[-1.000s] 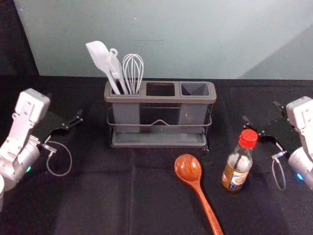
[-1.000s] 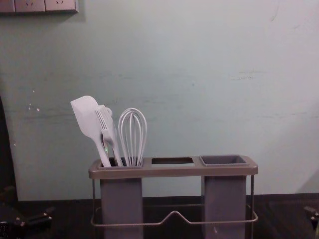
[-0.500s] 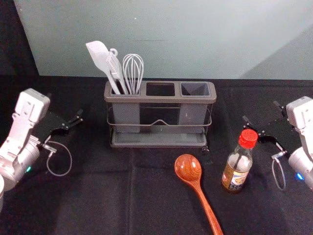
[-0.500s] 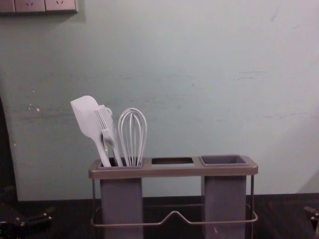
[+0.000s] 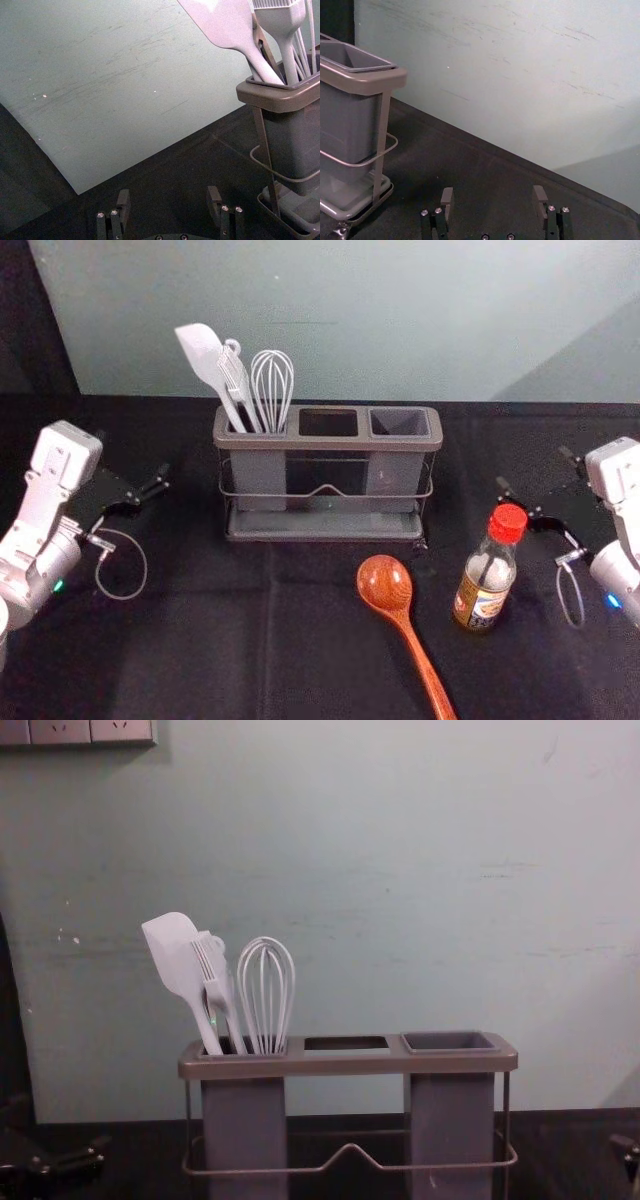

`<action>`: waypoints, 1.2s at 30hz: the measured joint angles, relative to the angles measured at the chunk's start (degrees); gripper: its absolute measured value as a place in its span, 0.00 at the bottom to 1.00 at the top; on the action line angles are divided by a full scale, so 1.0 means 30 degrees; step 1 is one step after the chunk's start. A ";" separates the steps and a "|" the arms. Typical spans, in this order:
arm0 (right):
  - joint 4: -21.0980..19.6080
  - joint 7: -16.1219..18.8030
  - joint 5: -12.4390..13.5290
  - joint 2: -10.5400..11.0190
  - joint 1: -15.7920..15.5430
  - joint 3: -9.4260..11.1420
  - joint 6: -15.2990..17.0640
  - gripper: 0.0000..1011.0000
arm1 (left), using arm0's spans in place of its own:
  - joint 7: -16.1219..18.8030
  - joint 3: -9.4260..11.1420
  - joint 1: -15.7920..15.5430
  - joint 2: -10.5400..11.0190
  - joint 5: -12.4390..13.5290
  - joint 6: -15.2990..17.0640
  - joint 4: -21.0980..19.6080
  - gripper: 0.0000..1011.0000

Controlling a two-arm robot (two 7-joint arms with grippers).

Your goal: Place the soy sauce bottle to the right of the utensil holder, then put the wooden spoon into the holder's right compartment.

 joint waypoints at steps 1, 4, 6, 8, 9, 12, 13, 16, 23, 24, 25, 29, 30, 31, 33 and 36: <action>-0.0096 0.0016 -0.0044 0.0008 -0.0092 0.0097 0.0000 0.99 | 0.0000 0.0000 0.0000 0.0000 0.0000 0.0000 0.0000 0.99; -0.0528 0.0086 -0.0092 0.0194 -0.0438 0.0332 0.0076 0.99 | 0.0000 0.0000 -0.0001 0.0000 0.0000 -0.0001 0.0001 0.99; -0.0795 0.0135 -0.0149 0.0325 -0.0678 0.0460 0.0115 0.99 | 0.0000 -0.0001 0.0000 0.0000 0.0000 -0.0001 0.0000 0.99; -0.1258 0.0164 -0.0215 0.0541 -0.1035 0.0661 0.0173 0.99 | 0.0000 0.0000 0.0000 0.0000 0.0000 -0.0001 0.0000 0.99; -0.1446 0.0176 -0.0234 0.0641 -0.1214 0.0752 0.0208 0.99 | 0.0000 -0.0001 0.0000 0.0000 0.0000 0.0000 0.0000 0.99; -0.1955 0.0278 -0.0244 0.0918 -0.1673 0.0990 0.0259 0.99 | 0.0000 0.0000 -0.0001 0.0000 0.0000 0.0000 0.0000 0.99; -0.2354 0.0483 -0.0049 0.1165 -0.2091 0.1234 0.0259 0.99 | 0.0000 -0.0001 0.0000 0.0000 0.0000 0.0000 0.0000 0.99; -0.3163 0.0859 0.0432 0.1703 -0.2996 0.1784 0.0241 0.99 | 0.0000 -0.0001 0.0000 0.0000 0.0001 0.0000 0.0000 0.99; -0.5228 0.1600 0.1632 0.3204 -0.5365 0.3346 0.0124 0.99 | 0.0000 0.0000 -0.0001 0.0000 0.0000 0.0000 0.0000 0.99; -0.5695 0.1833 0.1952 0.3541 -0.5915 0.3715 0.0127 0.99 | 0.0000 0.0000 0.0000 0.0000 0.0000 0.0000 0.0000 0.99; -0.5906 0.1953 0.2097 0.3707 -0.6187 0.3903 0.0127 0.99 | 0.0000 -0.0001 0.0000 0.0000 0.0001 -0.0001 0.0000 0.99; -0.6922 0.2566 0.2855 0.4439 -0.7437 0.4777 0.0098 0.99 | 0.0000 0.0000 0.0000 0.0000 0.0000 0.0000 0.0000 0.99; -0.7326 0.2819 0.3129 0.4738 -0.7950 0.5140 0.0075 0.99 | 0.0000 0.0000 -0.0001 0.0000 0.0000 -0.0001 0.0000 0.99; -0.7506 0.2950 0.3272 0.4874 -0.8189 0.5305 0.0067 0.99 | 0.0000 0.0000 0.0000 0.0000 0.0001 -0.0001 -0.0001 0.99; -0.7909 0.3221 0.3515 0.5174 -0.8698 0.5621 0.0063 0.99 | 0.0000 0.0000 0.0000 0.0000 0.0000 0.0000 0.0000 0.99; -0.8742 0.3859 0.4020 0.5799 -0.9799 0.6306 0.0119 0.99 | 0.0000 0.0000 -0.0001 0.0000 0.0000 0.0000 0.0000 0.99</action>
